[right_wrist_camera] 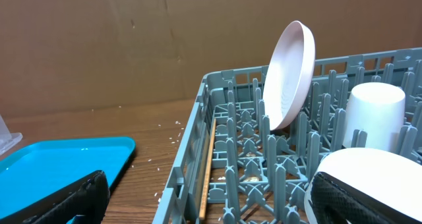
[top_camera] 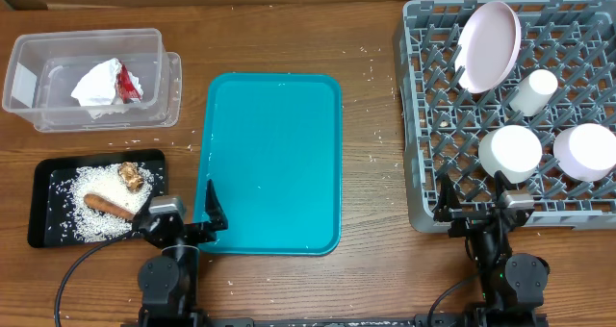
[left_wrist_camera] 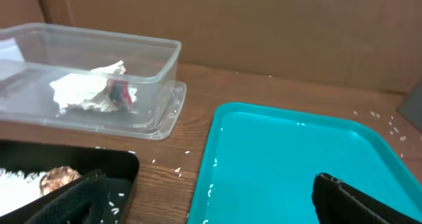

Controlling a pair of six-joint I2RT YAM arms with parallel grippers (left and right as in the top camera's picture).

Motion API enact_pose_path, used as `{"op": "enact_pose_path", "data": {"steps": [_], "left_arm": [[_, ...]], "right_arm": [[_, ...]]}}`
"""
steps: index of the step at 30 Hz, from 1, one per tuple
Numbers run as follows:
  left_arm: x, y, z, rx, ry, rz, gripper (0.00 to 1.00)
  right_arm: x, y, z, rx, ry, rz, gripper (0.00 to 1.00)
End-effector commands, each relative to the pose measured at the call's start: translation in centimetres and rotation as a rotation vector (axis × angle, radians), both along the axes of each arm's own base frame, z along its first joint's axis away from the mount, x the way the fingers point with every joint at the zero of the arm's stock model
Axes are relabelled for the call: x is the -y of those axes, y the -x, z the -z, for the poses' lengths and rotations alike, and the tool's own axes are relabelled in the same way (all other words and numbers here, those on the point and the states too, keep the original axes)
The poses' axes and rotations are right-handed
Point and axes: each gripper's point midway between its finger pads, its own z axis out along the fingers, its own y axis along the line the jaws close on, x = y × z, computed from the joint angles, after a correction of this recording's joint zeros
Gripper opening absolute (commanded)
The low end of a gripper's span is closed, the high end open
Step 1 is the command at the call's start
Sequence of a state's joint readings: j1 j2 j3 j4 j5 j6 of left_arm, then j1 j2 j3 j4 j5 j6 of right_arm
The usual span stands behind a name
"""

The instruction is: Sort waste into correct bins and load items into the dishwasher

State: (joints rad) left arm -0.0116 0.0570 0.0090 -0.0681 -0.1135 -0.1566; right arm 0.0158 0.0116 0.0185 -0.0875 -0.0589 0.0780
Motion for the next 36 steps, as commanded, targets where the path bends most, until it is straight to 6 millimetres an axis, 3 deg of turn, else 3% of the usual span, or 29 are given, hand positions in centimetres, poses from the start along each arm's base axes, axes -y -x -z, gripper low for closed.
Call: {"op": "enact_pose_path", "data": {"steps": [1,36], "left_arm": [[-0.72,0.25,-0.92,0.053,0.06,-0.04,1.0],[-0.28,0.21,-1.0,0.049,0.001,-0.008,1.0]], "right_arm": [[0.07,-0.02,0.15,0.005,0.001,0.007,1.0],[0.07,-0.02,0.15,0.005,0.001,0.007,1.0]]}}
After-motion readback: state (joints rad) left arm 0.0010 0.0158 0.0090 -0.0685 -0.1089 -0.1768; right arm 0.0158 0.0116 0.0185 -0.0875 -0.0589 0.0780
